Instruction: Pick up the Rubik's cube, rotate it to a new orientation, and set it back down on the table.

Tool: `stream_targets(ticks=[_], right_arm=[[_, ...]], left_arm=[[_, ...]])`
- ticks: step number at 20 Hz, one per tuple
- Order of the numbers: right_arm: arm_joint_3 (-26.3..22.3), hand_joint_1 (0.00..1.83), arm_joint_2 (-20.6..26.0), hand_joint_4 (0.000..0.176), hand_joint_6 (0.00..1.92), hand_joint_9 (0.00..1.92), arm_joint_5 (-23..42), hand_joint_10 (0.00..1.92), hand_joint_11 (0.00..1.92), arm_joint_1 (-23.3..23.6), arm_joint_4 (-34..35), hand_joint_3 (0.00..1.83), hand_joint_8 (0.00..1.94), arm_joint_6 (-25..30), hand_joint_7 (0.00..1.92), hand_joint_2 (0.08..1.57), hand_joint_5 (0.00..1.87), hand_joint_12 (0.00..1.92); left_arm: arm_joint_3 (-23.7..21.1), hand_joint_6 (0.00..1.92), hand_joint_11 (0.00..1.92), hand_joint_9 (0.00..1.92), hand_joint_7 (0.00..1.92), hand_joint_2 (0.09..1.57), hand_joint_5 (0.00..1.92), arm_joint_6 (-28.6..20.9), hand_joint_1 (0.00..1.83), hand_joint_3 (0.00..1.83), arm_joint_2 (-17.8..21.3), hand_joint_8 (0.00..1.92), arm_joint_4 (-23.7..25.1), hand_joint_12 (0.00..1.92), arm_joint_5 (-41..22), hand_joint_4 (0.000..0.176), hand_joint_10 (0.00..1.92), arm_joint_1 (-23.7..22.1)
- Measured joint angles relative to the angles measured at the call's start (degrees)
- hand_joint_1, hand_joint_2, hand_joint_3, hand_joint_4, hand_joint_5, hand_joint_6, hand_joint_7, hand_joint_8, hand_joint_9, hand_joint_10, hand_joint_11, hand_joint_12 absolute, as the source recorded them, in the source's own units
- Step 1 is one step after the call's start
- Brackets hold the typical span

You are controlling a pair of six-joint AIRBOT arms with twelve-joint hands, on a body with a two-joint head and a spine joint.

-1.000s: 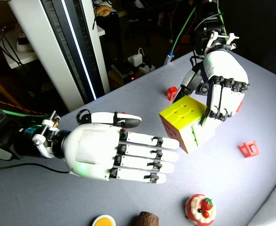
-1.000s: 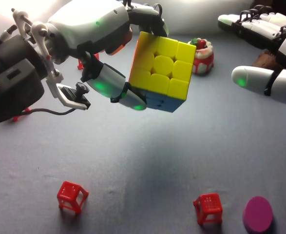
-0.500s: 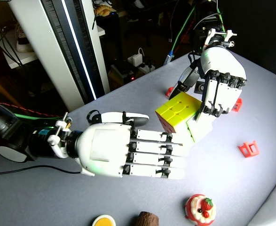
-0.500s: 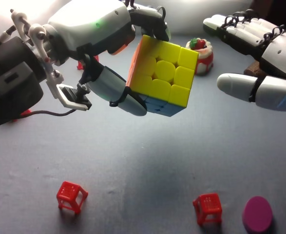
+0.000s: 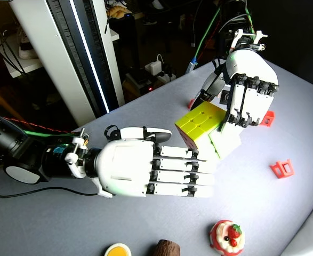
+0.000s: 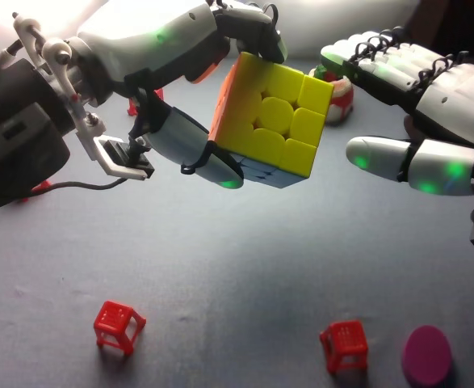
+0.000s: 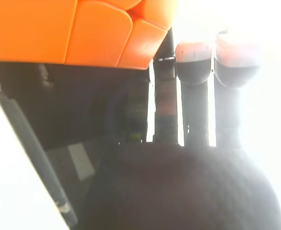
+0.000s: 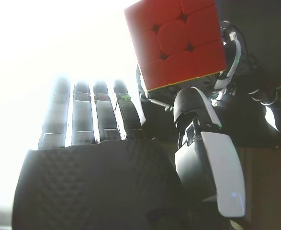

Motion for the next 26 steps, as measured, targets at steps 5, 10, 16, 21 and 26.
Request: stream_targets(ticks=[5,10,16,21,26], right_arm=[[0.02,0.00,-0.07,0.000,0.02,0.17,-0.09,0.10,0.00,0.00,-1.31,0.00,0.03,0.00,0.18,1.36,0.16,0.81],[-0.42,0.00,-0.04,0.000,0.00,0.19,-0.17,0.22,0.00,0.00,-2.14,0.00,0.01,-0.02,0.15,1.38,0.09,1.02],[-2.36,0.00,0.37,0.000,0.00,0.00,0.04,0.59,0.00,0.00,-2.16,0.00,0.00,-0.17,0.12,1.38,0.07,0.68],[-4.96,0.00,0.87,0.000,0.02,0.00,3.08,0.52,0.00,-0.02,-5.62,0.00,0.01,-0.07,0.14,1.37,0.09,0.51],[-6.86,0.00,2.01,0.000,0.05,0.00,4.42,0.74,0.00,-0.15,-7.93,0.00,0.03,-0.02,0.17,1.38,0.14,1.02]], left_arm=[[0.00,1.72,1.23,1.15,0.97,0.63,0.82,-0.26,1.21,1.34,0.00,1.86,0.04,1.92,-0.50,0.000,1.92,0.00],[0.00,1.76,1.31,1.22,0.99,0.63,0.82,-0.26,1.21,1.39,0.07,1.90,0.04,1.92,-0.57,0.000,1.92,0.07],[0.00,1.69,1.28,1.19,0.98,0.64,0.82,-0.28,1.22,1.33,0.42,1.87,-0.28,1.92,-0.87,0.000,1.92,0.07],[0.31,1.59,1.22,1.14,0.96,0.63,0.86,0.48,1.22,1.31,0.42,1.89,-1.97,1.92,-0.48,0.000,1.92,0.39],[0.28,1.51,0.86,0.60,0.63,0.85,0.89,0.46,1.33,0.91,0.39,1.78,-2.62,1.92,-0.96,0.000,1.91,0.48]])
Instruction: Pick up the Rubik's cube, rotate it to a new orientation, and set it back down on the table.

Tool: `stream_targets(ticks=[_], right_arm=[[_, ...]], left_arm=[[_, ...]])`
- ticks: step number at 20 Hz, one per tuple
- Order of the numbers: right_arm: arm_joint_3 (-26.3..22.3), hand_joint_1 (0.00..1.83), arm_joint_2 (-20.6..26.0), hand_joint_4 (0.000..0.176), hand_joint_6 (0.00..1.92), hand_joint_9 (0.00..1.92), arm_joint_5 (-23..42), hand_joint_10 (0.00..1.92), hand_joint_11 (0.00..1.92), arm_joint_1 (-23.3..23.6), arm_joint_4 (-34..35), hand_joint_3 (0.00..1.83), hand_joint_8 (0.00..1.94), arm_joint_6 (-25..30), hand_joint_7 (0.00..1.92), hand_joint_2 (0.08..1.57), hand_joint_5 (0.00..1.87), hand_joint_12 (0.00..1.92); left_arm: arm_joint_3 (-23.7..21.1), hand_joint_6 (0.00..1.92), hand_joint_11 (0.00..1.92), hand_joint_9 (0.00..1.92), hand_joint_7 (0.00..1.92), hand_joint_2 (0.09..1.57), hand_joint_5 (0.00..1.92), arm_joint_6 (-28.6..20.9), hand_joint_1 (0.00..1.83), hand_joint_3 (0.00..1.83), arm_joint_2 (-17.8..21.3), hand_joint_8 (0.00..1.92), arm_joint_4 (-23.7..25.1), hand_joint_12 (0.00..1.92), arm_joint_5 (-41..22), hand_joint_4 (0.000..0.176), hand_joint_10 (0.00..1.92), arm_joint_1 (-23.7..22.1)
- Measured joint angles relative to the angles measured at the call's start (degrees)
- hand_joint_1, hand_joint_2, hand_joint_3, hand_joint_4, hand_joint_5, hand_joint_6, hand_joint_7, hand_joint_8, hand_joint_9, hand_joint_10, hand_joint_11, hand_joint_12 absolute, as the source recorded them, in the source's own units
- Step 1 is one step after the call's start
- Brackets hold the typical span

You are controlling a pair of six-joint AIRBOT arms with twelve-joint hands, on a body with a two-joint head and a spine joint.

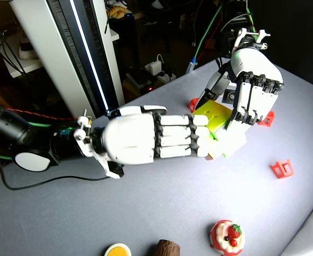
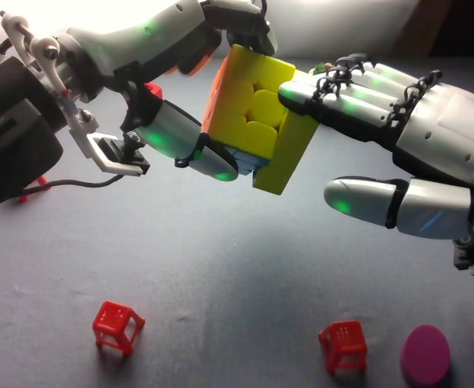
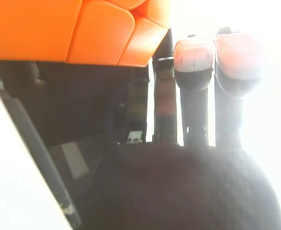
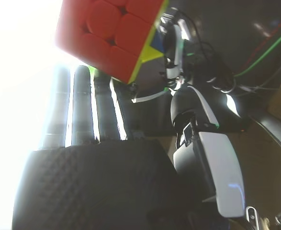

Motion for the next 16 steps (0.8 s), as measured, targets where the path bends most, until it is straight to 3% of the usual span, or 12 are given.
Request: stream_targets(ticks=[3,5,6,7,8,9,10,11,12,14,15,16], right_arm=[[-0.50,0.00,0.00,0.000,0.07,0.00,0.90,0.77,0.00,-0.52,0.02,0.00,0.04,-0.02,0.21,1.37,0.16,1.05],[-1.03,0.00,0.00,0.000,0.10,0.00,1.70,0.72,0.00,-1.11,-0.39,0.00,0.03,-0.02,0.21,1.39,0.15,0.91],[-1.01,0.00,0.00,0.000,0.11,0.00,1.64,0.75,0.00,-1.16,-0.61,0.00,0.03,-0.02,0.20,1.38,0.15,1.01],[-1.01,0.00,0.00,0.000,0.13,0.00,2.08,0.80,0.00,-1.60,-0.52,0.00,0.03,0.00,0.22,1.37,0.15,1.17],[-1.01,0.00,0.00,0.000,0.16,0.00,2.36,0.78,0.00,-1.90,-0.66,0.00,0.03,0.00,0.22,1.37,0.15,1.31],[-1.01,0.11,-0.07,0.000,0.31,0.00,2.36,0.81,0.00,-2.45,-0.66,0.00,0.04,-0.02,0.23,1.33,0.11,1.41],[-1.01,0.04,-0.31,0.000,0.40,0.00,2.05,0.79,0.00,-2.75,-0.57,0.00,0.04,0.00,0.22,1.35,0.05,1.41],[-1.01,0.02,-0.42,0.000,0.49,0.00,1.86,0.79,0.00,-2.80,-0.92,0.00,0.04,-0.02,0.21,1.36,0.01,1.43],[-1.01,0.04,-0.39,0.000,0.54,0.00,1.73,0.84,0.00,-2.80,-1.22,0.00,0.05,-0.02,0.22,1.36,0.00,1.48],[-1.01,0.00,-0.39,0.000,0.58,0.00,1.86,0.80,0.00,-2.80,-1.05,0.01,0.05,-0.02,0.22,1.39,0.00,1.49],[-1.20,0.00,-0.33,0.000,0.64,0.00,1.92,0.87,0.00,-2.80,-1.11,0.01,0.06,0.00,0.24,1.41,0.00,1.52],[-1.73,0.00,-0.24,0.000,0.58,0.00,2.08,0.84,0.00,-2.80,-1.07,0.01,0.05,0.00,0.22,1.40,0.00,1.45]], left_arm=[[0.00,1.54,0.70,0.56,0.61,0.83,0.90,0.00,1.21,0.95,-0.04,1.80,-0.24,1.92,-0.11,0.000,1.92,0.24],[0.13,1.45,0.85,0.70,0.66,0.79,0.92,0.24,1.20,0.99,-0.04,1.84,-1.03,1.92,-0.09,0.000,1.92,0.28],[0.13,1.55,0.45,0.25,0.65,1.01,0.72,0.26,1.18,0.59,-0.04,1.65,-1.01,1.92,0.00,0.000,1.91,0.28],[0.13,1.53,0.55,0.30,0.52,1.08,0.79,0.22,1.16,0.48,-0.04,1.67,-1.09,1.92,0.07,0.000,1.92,0.31],[0.13,1.46,0.37,0.15,0.35,0.86,0.85,0.24,1.12,0.76,-0.04,1.53,-1.07,1.92,0.02,0.000,1.86,0.35],[0.13,1.46,0.51,0.36,0.53,0.99,0.86,0.22,1.17,0.55,-0.07,1.54,-1.03,1.92,0.04,0.000,1.90,0.35],[0.13,1.37,0.62,0.42,0.50,1.10,0.85,0.26,1.17,0.38,-0.07,1.65,-1.05,1.92,0.07,0.000,1.92,0.35],[0.13,1.32,0.75,0.57,0.56,0.98,0.88,0.24,1.18,0.60,-0.07,1.77,-1.51,1.92,-0.07,0.000,1.92,0.35],[0.15,1.32,0.55,0.44,0.64,0.89,0.93,0.31,1.20,0.73,-0.07,1.69,-1.68,1.92,-0.28,0.000,1.92,0.35],[0.37,1.19,0.72,0.63,0.79,0.80,0.96,0.24,1.23,0.80,-0.17,1.63,-1.79,1.92,-0.20,0.000,1.88,0.42],[0.39,1.28,0.49,0.28,0.47,0.79,0.93,0.22,1.16,0.77,-0.17,1.48,-2.05,1.92,-0.24,0.000,1.85,0.61],[0.50,1.36,1.19,1.06,0.99,0.80,0.89,0.24,1.14,0.79,-0.20,1.83,-2.38,1.92,-0.35,0.000,1.91,0.83]])
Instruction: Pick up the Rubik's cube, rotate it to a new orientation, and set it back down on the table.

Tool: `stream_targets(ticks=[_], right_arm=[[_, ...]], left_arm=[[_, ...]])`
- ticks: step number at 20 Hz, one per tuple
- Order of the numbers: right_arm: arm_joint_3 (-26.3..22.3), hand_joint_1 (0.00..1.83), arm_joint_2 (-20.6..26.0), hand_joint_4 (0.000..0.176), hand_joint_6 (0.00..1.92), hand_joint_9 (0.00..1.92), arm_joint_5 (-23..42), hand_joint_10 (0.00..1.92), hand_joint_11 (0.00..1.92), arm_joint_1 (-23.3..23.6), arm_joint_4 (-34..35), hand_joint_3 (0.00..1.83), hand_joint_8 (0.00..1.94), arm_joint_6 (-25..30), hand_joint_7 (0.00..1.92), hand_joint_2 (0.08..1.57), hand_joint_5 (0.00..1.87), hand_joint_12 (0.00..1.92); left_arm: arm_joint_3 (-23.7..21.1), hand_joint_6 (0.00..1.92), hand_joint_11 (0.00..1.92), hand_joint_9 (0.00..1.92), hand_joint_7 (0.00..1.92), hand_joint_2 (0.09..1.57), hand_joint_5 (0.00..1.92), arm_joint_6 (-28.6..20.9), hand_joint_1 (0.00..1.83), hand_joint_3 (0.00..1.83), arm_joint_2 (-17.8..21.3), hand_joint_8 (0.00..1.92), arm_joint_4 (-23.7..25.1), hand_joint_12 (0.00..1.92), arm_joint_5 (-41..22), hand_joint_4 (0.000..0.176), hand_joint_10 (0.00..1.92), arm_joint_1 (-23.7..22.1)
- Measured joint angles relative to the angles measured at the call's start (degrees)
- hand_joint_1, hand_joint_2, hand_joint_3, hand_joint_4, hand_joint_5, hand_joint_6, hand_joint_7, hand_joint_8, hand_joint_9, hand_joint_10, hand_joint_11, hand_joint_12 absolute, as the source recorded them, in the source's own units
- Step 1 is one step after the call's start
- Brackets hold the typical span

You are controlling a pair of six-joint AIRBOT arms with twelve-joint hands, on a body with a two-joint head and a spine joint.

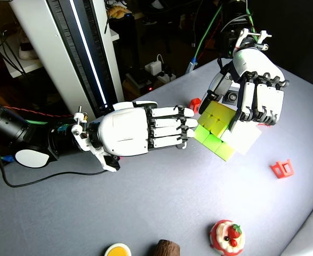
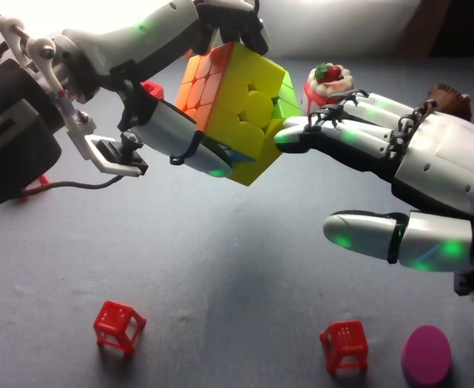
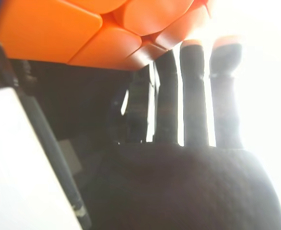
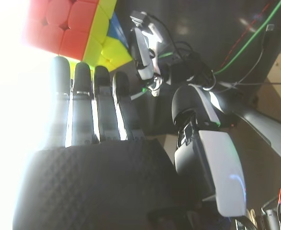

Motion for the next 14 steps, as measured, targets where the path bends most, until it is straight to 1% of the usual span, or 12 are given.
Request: stream_targets(ticks=[1,2,3,4,5,8,9,10,11,12,13,14], right_arm=[[-0.85,0.00,0.59,0.000,0.61,0.00,0.00,0.86,0.00,0.00,-0.02,0.00,0.06,0.00,0.22,1.39,0.00,1.41],[-2.27,0.00,2.34,0.000,0.56,0.00,0.11,0.75,0.00,0.07,-0.42,0.00,0.05,0.00,0.20,1.39,0.00,1.21],[-2.97,0.00,3.41,0.000,0.15,0.00,0.46,0.68,0.00,0.15,-0.35,0.00,0.01,0.02,0.08,1.37,0.00,1.04],[-3.65,0.00,4.85,0.000,0.07,0.00,0.70,0.56,0.00,0.48,0.11,0.00,0.00,0.00,0.04,1.36,0.01,0.90],[-4.31,0.05,6.43,0.000,0.09,0.00,1.38,0.61,0.00,0.48,1.73,0.00,0.04,0.02,0.15,1.35,0.11,1.12],[-5.11,0.05,9.68,0.000,0.10,0.00,4.76,0.64,0.00,0.46,7.28,0.00,0.04,0.00,0.17,1.35,0.12,1.24],[-5.55,0.01,10.21,0.000,0.43,0.00,6.21,0.63,0.00,0.42,8.90,0.00,0.05,0.00,0.17,1.35,0.04,1.22],[-5.68,0.01,10.38,0.000,0.43,0.00,7.06,0.63,0.00,0.37,9.51,0.00,0.05,0.00,0.17,1.35,0.04,1.22],[-5.68,0.00,10.49,0.000,0.88,0.00,8.00,0.73,0.00,-0.04,9.62,0.01,0.25,0.00,0.13,1.38,0.01,1.37],[-5.68,0.00,10.60,0.000,0.94,0.00,8.81,0.83,0.00,-0.42,9.97,0.00,0.56,0.04,0.01,1.37,0.00,1.62],[-5.68,0.00,10.58,0.000,0.90,0.00,8.57,0.86,0.00,-0.42,10.23,0.00,0.63,0.02,0.00,1.37,0.00,1.64],[-5.68,0.00,10.58,0.000,0.87,0.00,8.72,0.86,0.00,-0.42,10.43,0.00,0.65,0.00,0.00,1.37,0.00,1.65]], left_arm=[[0.31,1.46,1.44,1.35,1.22,0.76,0.88,0.02,1.12,0.91,-0.46,1.90,-0.37,1.92,0.09,0.000,1.92,0.13],[0.59,1.48,1.51,1.42,1.29,0.71,0.90,-0.09,1.12,1.00,-1.07,1.92,-1.03,1.92,0.11,0.000,1.92,0.35],[0.72,1.57,1.37,1.30,1.02,0.67,0.83,-0.33,1.20,1.21,-1.27,1.90,-1.05,1.92,0.00,0.000,1.92,0.70],[0.92,1.56,1.32,1.25,0.95,0.67,0.82,-0.35,1.21,1.23,-1.42,1.91,-1.20,1.92,0.26,0.000,1.92,1.03],[1.62,1.52,1.33,1.27,0.90,0.73,0.78,-0.72,1.21,1.14,-2.12,1.92,-1.31,1.92,0.81,0.000,1.92,1.49],[4.70,1.51,1.34,1.27,0.88,0.74,0.78,-2.67,1.21,1.12,-4.98,1.92,-3.30,1.92,2.62,0.000,1.92,2.14],[6.58,1.62,1.34,1.28,0.98,0.61,0.89,-4.50,1.23,1.38,-6.56,1.92,-3.98,1.92,3.54,0.000,1.92,2.51],[7.61,1.62,1.34,1.28,0.98,0.61,0.89,-5.27,1.23,1.38,-7.52,1.92,-4.24,1.92,4.52,0.000,1.92,2.67],[8.90,1.64,1.16,1.08,0.93,0.66,0.83,-6.58,1.21,1.30,-8.59,1.92,-4.39,1.92,5.66,0.000,1.92,2.97],[10.64,1.63,1.07,0.87,0.89,0.63,0.85,-9.68,1.37,1.30,-9.97,1.84,-5.33,1.92,6.03,0.000,1.92,3.50],[12.44,1.80,1.10,0.99,0.86,0.70,0.82,-12.13,1.16,1.30,-10.84,1.92,-5.73,1.92,5.99,0.012,1.92,3.69],[13.99,1.76,1.06,0.95,0.82,0.77,0.74,-14.27,1.15,1.16,-11.78,1.92,-6.95,1.92,5.84,0.000,1.92,4.13]])
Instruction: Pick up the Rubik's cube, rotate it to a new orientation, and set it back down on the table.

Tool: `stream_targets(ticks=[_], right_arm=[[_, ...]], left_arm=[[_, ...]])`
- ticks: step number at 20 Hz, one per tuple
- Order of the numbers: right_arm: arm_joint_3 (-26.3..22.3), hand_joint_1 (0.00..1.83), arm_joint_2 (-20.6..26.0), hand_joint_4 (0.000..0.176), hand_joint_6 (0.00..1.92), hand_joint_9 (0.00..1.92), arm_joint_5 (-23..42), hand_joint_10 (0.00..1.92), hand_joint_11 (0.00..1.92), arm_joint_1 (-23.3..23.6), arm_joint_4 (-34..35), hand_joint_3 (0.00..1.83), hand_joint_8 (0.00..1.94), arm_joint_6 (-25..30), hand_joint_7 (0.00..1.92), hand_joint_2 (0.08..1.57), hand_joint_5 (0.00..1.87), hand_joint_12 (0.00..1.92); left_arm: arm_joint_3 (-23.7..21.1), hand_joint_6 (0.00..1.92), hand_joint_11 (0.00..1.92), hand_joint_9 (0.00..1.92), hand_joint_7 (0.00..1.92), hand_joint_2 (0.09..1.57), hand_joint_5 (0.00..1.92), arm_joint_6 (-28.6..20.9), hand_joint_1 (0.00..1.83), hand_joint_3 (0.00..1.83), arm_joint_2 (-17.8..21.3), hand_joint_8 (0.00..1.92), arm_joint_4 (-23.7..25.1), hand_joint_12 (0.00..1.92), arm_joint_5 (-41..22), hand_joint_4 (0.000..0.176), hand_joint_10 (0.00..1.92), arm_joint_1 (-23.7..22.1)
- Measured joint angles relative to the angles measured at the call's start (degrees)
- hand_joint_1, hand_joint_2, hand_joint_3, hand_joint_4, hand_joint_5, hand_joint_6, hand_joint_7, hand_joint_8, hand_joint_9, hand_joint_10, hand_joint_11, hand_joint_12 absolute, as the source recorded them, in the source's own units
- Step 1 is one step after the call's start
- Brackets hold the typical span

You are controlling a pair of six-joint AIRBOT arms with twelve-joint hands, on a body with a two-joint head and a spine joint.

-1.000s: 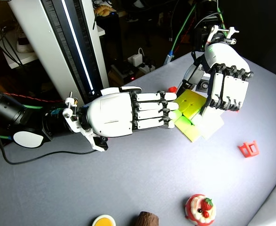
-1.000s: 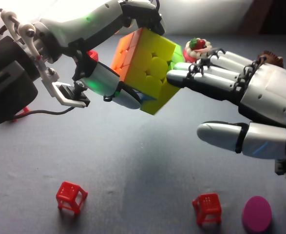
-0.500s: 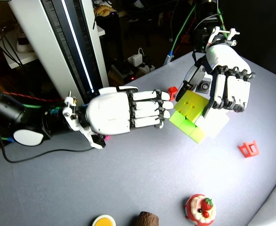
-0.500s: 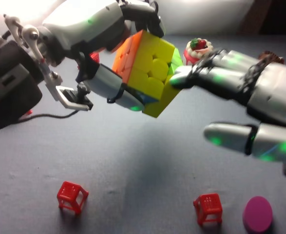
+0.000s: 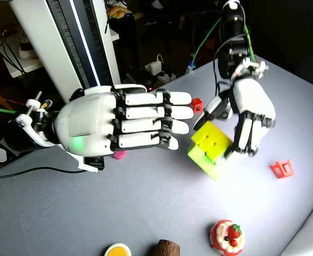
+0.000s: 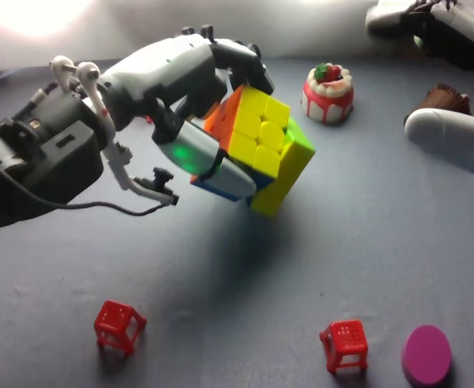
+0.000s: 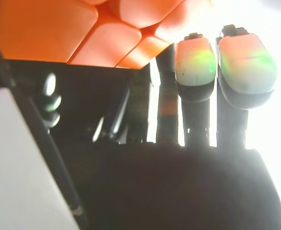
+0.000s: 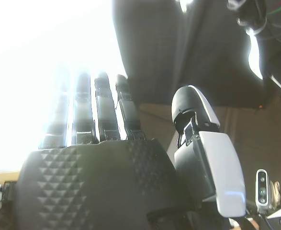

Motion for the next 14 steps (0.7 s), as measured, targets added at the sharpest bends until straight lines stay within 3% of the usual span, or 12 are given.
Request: stream_targets(ticks=[2,3,4,5,6,8,9,10,11,12,13,14], right_arm=[[0.00,0.00,0.02,0.000,1.14,0.00,0.35,0.90,0.00,-0.37,0.50,0.00,0.77,0.02,0.00,1.37,0.00,1.67],[0.00,0.00,0.02,0.000,1.02,0.00,0.20,0.89,0.00,-0.61,0.81,0.00,0.71,0.00,0.00,1.37,0.00,1.75],[0.00,0.00,0.00,0.000,1.02,0.00,-0.15,0.89,0.00,-0.72,0.83,0.00,0.71,0.02,0.00,1.37,0.00,1.75],[0.00,0.00,0.00,0.000,0.99,0.00,-0.04,0.87,0.00,-0.72,0.50,0.00,0.70,0.02,0.00,1.38,0.00,1.76],[0.00,0.00,0.00,0.000,0.98,0.00,0.00,0.87,0.00,-0.72,0.42,0.01,0.67,0.02,0.00,1.39,0.00,1.78],[0.00,0.00,0.00,0.000,0.97,0.00,-0.04,0.85,0.00,-0.72,0.90,0.00,0.64,0.00,0.00,1.39,0.00,1.80],[0.00,0.00,0.02,0.000,0.90,0.00,-0.04,0.82,0.00,-0.72,1.07,0.00,0.60,0.02,0.00,1.39,0.00,1.79],[0.00,0.00,0.02,0.000,1.13,0.00,-0.02,0.81,0.00,-0.72,1.07,0.01,0.65,0.02,0.00,1.39,0.00,1.80],[0.00,0.00,0.00,0.000,1.22,0.00,-0.02,0.83,0.00,-0.74,1.01,0.01,0.71,0.02,0.00,1.40,0.00,1.81],[0.00,0.00,0.00,0.000,1.20,0.00,0.15,0.83,0.00,-1.01,1.03,0.01,0.69,0.00,0.00,1.40,0.00,1.83],[0.02,0.00,0.02,0.000,1.22,0.00,0.20,0.85,0.00,-1.09,1.16,0.01,0.69,0.00,0.00,1.40,0.00,1.89],[0.00,0.00,0.02,0.000,1.26,0.00,-0.02,0.86,0.00,-1.09,1.22,0.01,0.71,0.00,0.00,1.41,0.00,1.92]], left_arm=[[1.20,1.58,0.94,0.90,0.78,0.90,0.67,-2.38,1.15,0.84,-0.39,1.80,-2.05,1.92,-0.70,0.000,1.92,1.09],[1.18,1.71,0.55,0.49,0.61,1.20,0.59,-2.34,1.07,0.30,-0.37,1.61,-2.43,1.92,-0.81,0.016,1.81,1.42],[1.18,1.71,0.55,0.49,0.61,1.20,0.59,-2.23,1.07,0.30,-0.26,1.61,-2.45,1.92,-1.20,0.016,1.81,1.79],[0.70,1.62,0.31,0.35,0.42,1.29,0.58,-1.40,0.91,0.10,0.22,1.34,-2.40,1.91,-1.05,0.040,1.57,1.81],[-0.07,1.10,0.06,0.25,0.28,1.19,0.19,0.15,0.89,0.01,0.94,1.01,-2.29,1.77,-0.55,0.017,1.27,1.88],[-1.90,0.64,0.00,0.15,0.24,1.14,0.11,2.97,0.86,0.00,2.29,0.39,-1.31,1.42,0.96,0.034,0.74,2.19],[-2.97,0.48,0.00,0.09,0.23,1.11,0.09,3.87,0.82,0.00,2.78,0.19,-1.31,1.33,1.75,0.073,0.57,2.40],[-3.61,0.29,0.00,0.06,0.20,1.08,0.10,4.59,0.80,0.00,3.30,0.07,-0.83,1.18,2.29,0.075,0.42,2.43],[-4.52,0.15,0.00,0.05,0.16,1.07,0.10,5.53,0.76,0.00,4.15,0.02,-0.81,1.00,2.25,0.046,0.29,2.40],[-5.01,0.07,0.00,0.05,0.13,1.01,0.11,6.08,0.74,0.00,5.01,0.01,-0.74,0.96,1.75,0.067,0.19,2.38],[-5.38,0.03,0.00,0.01,0.03,1.00,0.09,6.64,0.73,0.00,5.66,0.00,-1.20,0.63,0.85,0.093,0.04,2.38],[-5.64,0.01,0.00,0.00,0.00,1.03,0.03,7.23,0.67,0.00,6.62,0.00,-1.22,0.20,0.13,0.085,0.00,2.38]])
